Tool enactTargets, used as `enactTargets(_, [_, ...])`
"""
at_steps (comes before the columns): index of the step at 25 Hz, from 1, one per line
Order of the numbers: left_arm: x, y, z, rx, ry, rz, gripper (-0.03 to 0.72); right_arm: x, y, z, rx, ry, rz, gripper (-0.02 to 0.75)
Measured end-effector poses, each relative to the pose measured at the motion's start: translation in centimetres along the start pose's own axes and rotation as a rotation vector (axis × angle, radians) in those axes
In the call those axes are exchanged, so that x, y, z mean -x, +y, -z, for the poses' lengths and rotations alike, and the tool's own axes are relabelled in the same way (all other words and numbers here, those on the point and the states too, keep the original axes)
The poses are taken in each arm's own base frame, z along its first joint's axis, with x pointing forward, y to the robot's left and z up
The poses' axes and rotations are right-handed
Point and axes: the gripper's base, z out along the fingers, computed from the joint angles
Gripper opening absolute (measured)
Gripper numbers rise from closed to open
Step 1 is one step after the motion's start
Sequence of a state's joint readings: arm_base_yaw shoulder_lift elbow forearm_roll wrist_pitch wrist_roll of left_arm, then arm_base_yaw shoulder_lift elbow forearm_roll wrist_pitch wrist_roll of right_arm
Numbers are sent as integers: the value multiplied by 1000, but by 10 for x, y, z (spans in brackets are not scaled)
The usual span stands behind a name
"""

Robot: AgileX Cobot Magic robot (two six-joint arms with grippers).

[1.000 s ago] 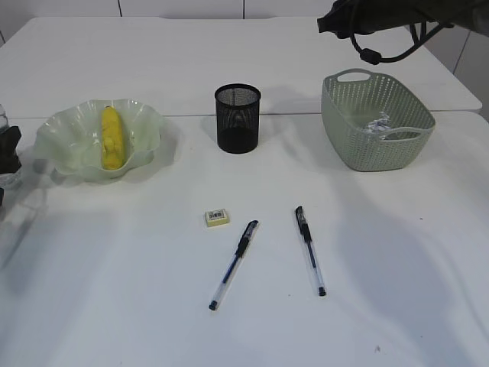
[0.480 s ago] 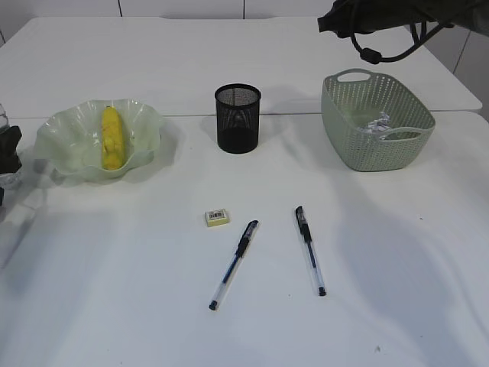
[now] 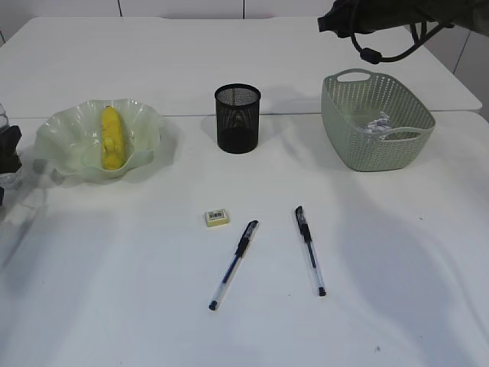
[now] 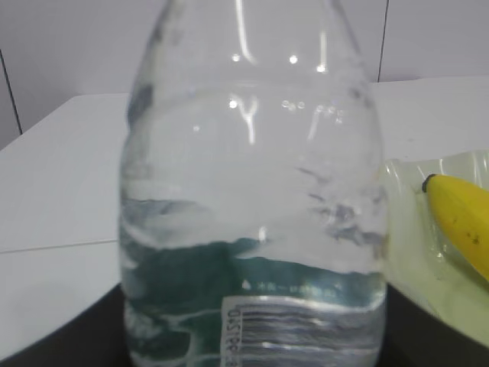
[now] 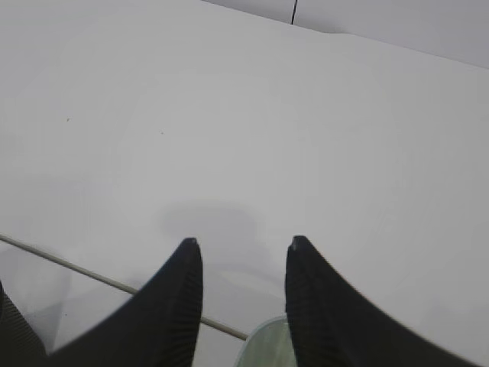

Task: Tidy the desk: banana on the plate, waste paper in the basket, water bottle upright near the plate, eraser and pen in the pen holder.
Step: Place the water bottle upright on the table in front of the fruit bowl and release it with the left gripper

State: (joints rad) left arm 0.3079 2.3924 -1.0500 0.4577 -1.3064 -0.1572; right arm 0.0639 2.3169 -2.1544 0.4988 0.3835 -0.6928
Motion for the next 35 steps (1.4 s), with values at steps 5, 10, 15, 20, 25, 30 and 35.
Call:
enactTargets(5, [1,1,-1,0,-4,-3,404,0,0,0,-2,-2,0,280])
enactTargets(10, [2,2,-4,2,-2,-8,410,0,0,0,-3,-4,0,280])
enactTargets(15, [2,2,-5,3,2,-9,428,1,-1,0,-10,-12,0,280])
enactTargets(20, [-6,2,-4,7,58,-6,459,2,-1,0,-15,-18,0,280])
enactTargets(25, [-10,2,-4,9,78,0,463,2,-1,0,-16,-20,0,280])
enactTargets(30, [-11,2,-4,8,83,8,464,2,-2,0,-18,-22,0,280])
enactTargets(35, [-5,1,-6,-3,96,13,465,2,-2,0,-18,-22,0,280])
